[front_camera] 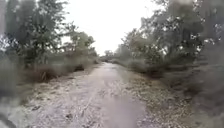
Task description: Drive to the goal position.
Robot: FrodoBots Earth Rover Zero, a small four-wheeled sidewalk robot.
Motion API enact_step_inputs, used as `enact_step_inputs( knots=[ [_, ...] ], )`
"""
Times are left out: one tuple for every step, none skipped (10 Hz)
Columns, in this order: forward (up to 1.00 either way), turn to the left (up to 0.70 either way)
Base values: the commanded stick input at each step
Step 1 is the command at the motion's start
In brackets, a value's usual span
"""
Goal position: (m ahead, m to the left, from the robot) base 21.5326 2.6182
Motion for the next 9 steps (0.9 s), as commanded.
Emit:
enact_step_inputs(
  knots=[
    [0.70,0.00],
    [0.70,0.00],
    [0.70,0.00],
    [0.70,0.00],
    [0.70,0.00],
    [0.70,0.00],
    [0.70,0.00],
    [0.70,0.00],
    [0.70,0.00]
  ],
)
